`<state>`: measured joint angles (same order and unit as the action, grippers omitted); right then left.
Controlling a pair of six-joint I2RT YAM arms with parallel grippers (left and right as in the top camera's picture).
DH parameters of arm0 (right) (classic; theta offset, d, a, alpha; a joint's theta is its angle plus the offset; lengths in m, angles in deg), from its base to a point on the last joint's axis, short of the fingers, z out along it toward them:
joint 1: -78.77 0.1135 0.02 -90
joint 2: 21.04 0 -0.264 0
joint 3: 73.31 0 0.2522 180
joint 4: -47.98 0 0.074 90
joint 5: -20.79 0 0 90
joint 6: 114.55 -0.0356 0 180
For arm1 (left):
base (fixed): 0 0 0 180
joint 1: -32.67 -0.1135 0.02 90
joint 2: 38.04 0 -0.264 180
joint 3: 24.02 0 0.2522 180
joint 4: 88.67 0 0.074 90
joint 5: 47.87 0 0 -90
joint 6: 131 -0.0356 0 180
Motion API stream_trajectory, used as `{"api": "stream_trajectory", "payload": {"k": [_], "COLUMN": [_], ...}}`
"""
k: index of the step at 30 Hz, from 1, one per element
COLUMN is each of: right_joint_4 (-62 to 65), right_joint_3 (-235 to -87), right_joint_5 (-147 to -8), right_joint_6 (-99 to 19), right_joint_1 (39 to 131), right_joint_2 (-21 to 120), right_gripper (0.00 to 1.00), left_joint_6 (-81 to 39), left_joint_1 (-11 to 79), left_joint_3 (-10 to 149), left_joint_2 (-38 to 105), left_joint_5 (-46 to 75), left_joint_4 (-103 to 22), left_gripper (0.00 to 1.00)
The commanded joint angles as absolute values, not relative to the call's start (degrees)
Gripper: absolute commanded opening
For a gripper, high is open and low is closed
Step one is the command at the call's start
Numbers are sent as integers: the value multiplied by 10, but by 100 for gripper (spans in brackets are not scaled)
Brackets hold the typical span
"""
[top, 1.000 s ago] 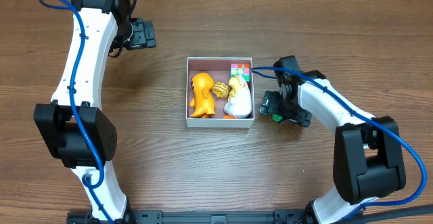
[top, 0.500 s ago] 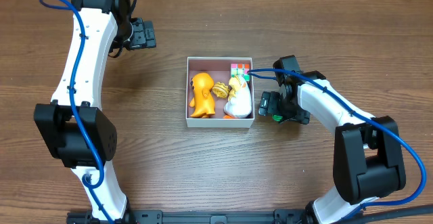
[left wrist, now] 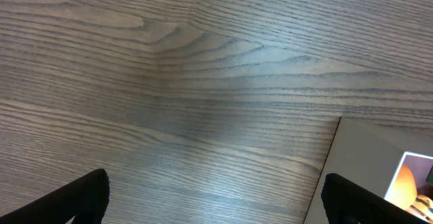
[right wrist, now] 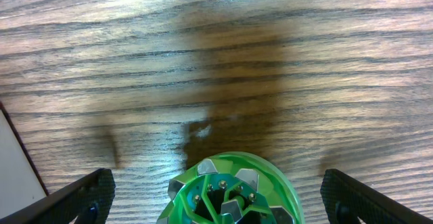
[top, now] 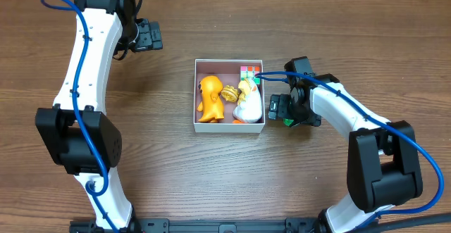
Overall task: Pack container
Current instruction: 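Close the right gripper on the green round toy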
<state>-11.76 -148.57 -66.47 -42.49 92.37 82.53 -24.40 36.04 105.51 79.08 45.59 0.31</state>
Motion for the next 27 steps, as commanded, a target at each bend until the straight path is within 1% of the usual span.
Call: {"api": "stream_trajectory", "payload": {"k": [1,12,15,27], "right_joint_4": [-111,-116,-111,-126], "right_joint_3": [-1482,-1482,-1478,-1478], "right_joint_5": [-667,-663,-641,-649], "right_joint_6": [-421,-406,-406,-402], "right_joint_1": [926,926,926,925], "right_joint_2": [820,820,821,825], "right_gripper": [100,100,100,100], "left_joint_6": [-231,-232,-232,-232], "left_joint_1": [361,361,361,361], "left_joint_3": [1062,1062,1062,1062], "left_joint_2": [785,785,785,785], "left_joint_5": [451,451,451,451], "left_joint_4": [3,5,5,5], "left_gripper": [100,100,100,100]}}
